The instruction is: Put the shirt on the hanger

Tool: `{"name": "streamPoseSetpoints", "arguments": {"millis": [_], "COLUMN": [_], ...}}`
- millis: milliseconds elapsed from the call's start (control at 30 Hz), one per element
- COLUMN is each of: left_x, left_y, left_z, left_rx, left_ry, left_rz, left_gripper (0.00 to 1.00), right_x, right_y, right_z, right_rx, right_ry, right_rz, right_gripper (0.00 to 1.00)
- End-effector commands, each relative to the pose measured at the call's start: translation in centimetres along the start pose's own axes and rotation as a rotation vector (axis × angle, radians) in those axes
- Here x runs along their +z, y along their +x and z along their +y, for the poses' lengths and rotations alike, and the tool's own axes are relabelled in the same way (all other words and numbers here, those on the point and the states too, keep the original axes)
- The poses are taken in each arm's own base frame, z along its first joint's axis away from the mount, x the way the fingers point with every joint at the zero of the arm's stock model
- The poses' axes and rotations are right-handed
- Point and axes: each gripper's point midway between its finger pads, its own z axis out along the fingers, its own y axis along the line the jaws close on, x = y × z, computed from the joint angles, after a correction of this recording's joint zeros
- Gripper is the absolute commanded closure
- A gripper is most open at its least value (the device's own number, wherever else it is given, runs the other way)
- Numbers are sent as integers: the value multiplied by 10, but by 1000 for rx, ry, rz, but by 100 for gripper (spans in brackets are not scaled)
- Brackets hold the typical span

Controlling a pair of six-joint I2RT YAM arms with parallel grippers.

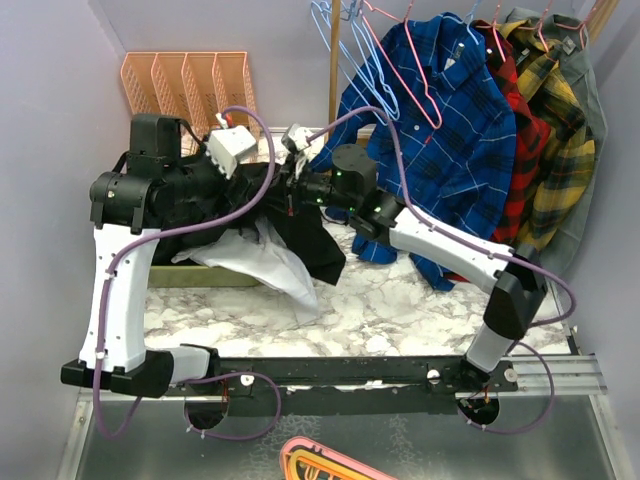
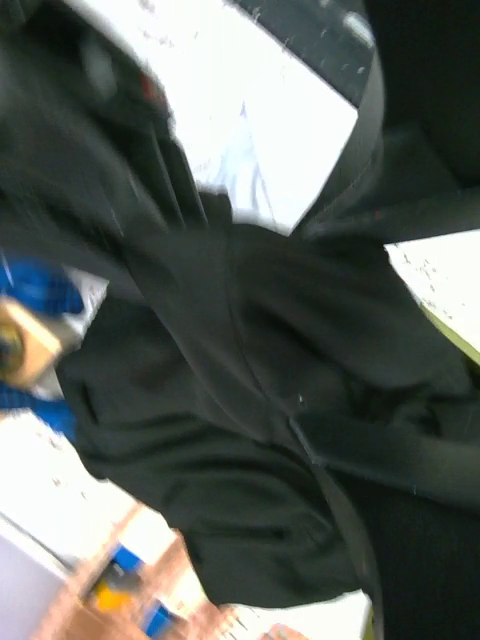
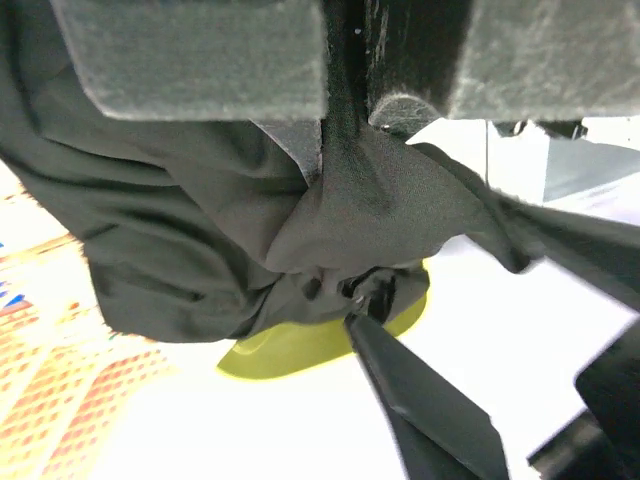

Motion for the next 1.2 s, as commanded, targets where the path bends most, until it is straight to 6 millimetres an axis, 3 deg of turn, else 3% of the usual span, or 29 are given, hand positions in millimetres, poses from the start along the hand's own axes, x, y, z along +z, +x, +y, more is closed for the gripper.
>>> {"name": "streamPoseSetpoints", "arguments": {"millis": [0, 100, 267, 467, 600, 700, 800, 900, 1067, 1167], "left_x": [-24, -40, -53, -50, -48, -44, -37, -26, -4, 5], "left_y": [-3, -20, -48, -45, -40, -31, -20, -8, 11, 32], "left_z": [70, 69, 26, 12, 3, 0, -3, 7, 9, 14], "left_rx": [-94, -126, -26, 3, 18, 29, 24, -20, -90, -58], "left_ry": [-367, -326, -131, -61, -26, -9, 16, -10, 52, 32], "left_rz": [-29, -134, -256, -262, -257, -240, -218, -189, -145, -93], "left_gripper": [29, 26, 22, 22, 23, 23, 23, 22, 21, 19], "right_x": [-48, -77, -98, -112, -128, -143, -164, -178, -192, -205], "right_y": [-112, -148, -196, -265, -283, -265, -233, -194, -155, -125], "right_z": [-8, -26, -39, -34, -34, -39, -45, -49, -52, -57], "right_rx": [-165, -184, -248, -347, -370, -350, -313, -268, -206, -167], "right_ry": [156, 203, 258, 295, 346, 406, 477, 516, 561, 614], "right_rz": [-229, -294, -375, -477, -507, -494, -475, -425, -364, -312], "right_gripper": [99, 99, 99, 99, 99, 99, 99, 99, 99, 99]}}
